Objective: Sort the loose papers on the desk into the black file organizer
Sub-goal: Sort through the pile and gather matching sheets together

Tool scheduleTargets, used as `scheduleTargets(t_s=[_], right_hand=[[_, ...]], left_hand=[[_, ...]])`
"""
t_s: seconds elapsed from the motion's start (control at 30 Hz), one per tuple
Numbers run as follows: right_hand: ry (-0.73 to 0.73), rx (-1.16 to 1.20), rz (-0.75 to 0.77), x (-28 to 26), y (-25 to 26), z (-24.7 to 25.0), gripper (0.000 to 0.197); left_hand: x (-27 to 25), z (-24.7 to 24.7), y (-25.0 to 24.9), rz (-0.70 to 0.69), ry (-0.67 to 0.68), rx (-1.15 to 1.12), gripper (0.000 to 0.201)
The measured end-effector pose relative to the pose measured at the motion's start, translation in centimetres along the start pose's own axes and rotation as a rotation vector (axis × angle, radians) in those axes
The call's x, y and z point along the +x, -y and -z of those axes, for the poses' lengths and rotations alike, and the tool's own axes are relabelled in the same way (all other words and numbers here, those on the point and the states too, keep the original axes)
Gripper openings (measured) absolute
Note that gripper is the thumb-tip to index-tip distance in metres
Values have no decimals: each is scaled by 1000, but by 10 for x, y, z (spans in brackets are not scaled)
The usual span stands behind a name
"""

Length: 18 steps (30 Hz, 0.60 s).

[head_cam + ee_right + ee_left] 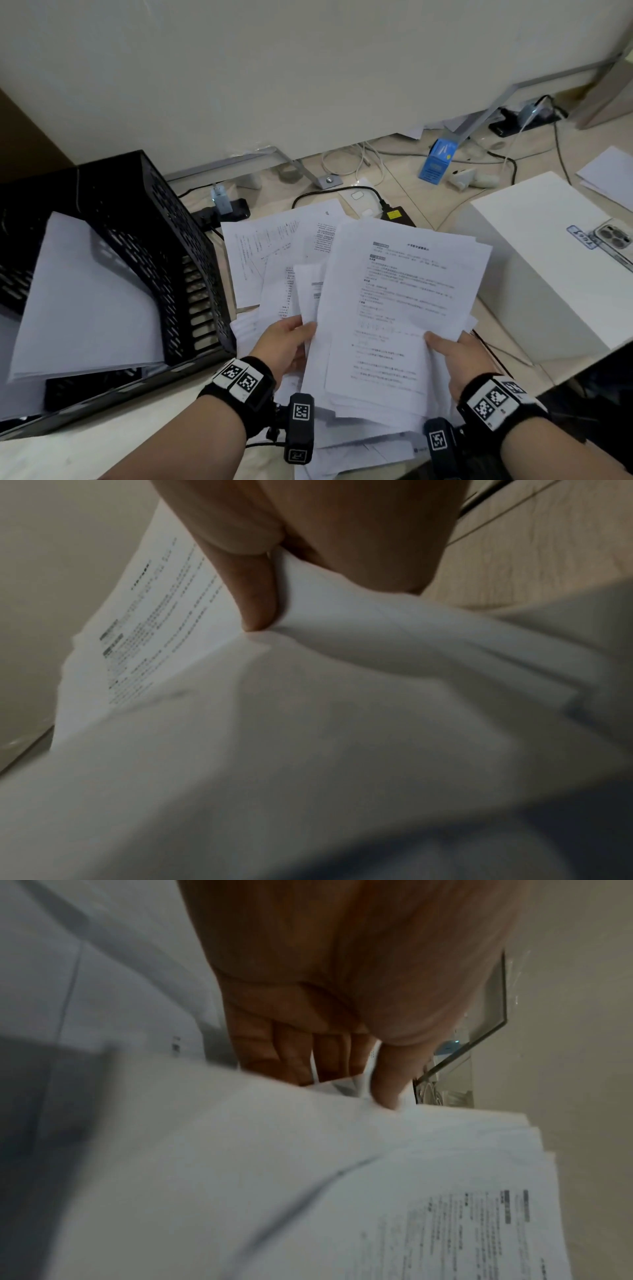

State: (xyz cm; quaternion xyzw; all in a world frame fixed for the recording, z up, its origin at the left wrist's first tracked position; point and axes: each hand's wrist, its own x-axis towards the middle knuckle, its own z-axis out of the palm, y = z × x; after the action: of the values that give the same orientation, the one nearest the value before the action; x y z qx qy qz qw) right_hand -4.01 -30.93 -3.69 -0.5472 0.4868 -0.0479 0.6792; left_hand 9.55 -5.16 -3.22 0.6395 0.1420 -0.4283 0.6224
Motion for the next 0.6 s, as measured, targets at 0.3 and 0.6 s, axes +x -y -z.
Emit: scheduleTargets(t_s=[0.3, 0.6], right_hand=[[-113, 168, -7, 23, 6, 31, 37], [139, -152, 48, 10, 0, 2, 29]], left_hand=[[8, 20, 3, -58, -201, 4, 21], [2, -9, -5, -31, -30, -39, 28]])
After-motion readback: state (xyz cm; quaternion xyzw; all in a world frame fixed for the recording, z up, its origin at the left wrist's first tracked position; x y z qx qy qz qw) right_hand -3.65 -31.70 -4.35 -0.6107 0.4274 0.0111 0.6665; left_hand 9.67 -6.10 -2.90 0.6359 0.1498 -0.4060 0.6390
